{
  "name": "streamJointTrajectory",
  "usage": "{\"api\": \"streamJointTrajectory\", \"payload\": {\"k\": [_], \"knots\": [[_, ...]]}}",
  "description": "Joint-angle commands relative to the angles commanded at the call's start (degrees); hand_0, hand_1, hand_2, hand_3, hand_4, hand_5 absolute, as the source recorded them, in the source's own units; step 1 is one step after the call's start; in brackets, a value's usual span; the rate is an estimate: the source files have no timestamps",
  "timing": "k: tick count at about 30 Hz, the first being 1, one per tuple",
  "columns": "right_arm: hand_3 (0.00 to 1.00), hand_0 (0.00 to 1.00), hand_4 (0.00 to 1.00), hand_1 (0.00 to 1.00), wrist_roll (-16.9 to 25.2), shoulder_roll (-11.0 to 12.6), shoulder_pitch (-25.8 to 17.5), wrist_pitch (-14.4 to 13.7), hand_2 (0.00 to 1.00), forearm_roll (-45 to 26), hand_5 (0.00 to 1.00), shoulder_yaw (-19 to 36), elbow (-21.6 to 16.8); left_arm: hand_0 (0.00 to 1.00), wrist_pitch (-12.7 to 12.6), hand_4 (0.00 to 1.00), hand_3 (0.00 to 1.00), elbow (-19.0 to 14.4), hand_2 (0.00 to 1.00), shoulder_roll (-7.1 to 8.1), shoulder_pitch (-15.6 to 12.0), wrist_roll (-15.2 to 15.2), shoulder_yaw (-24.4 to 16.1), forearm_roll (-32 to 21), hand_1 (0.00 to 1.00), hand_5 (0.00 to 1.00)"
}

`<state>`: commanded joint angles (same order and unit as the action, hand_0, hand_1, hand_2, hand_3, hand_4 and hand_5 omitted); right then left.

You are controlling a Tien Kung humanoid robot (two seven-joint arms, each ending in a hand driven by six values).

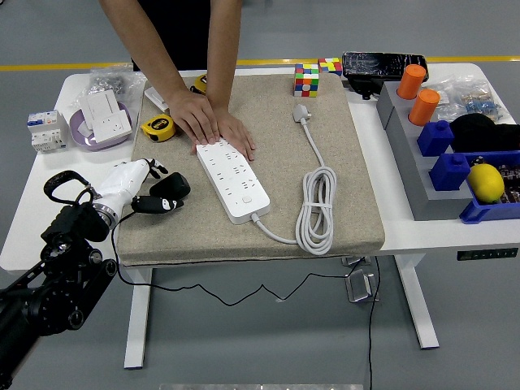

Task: Pick up the plug,place it near the board,insert it into the board,press the button

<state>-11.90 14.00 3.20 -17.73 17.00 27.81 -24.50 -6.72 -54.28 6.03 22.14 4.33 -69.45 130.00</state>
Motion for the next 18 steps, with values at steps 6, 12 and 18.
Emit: {"api": "streamJointTrajectory", "payload": {"k": [6,12,18], "knots": [[0.782,0.870,0.998,0.807,0.0,0.0,0.1,0.0,0.771,-0.1,0.832,-0.1,0.0,0.684,-0.2,0.916,0.419,0.9,0.412,-0.16,0.2,0.1,0.1,0.0,0.624,0.374],[0.781,0.870,0.998,0.806,0.1,0.1,0.1,0.0,0.771,-0.2,0.831,0.0,0.0,0.643,-0.9,0.475,0.348,0.8,0.339,-0.31,0.3,0.5,0.0,0.0,0.479,0.431],[0.781,0.871,0.998,0.806,0.1,0.0,0.0,0.0,0.770,-0.2,0.831,-0.1,0.0,0.633,-1.6,0.400,0.334,0.6,0.315,-0.29,0.1,0.6,0.1,0.0,0.455,0.394]]}}
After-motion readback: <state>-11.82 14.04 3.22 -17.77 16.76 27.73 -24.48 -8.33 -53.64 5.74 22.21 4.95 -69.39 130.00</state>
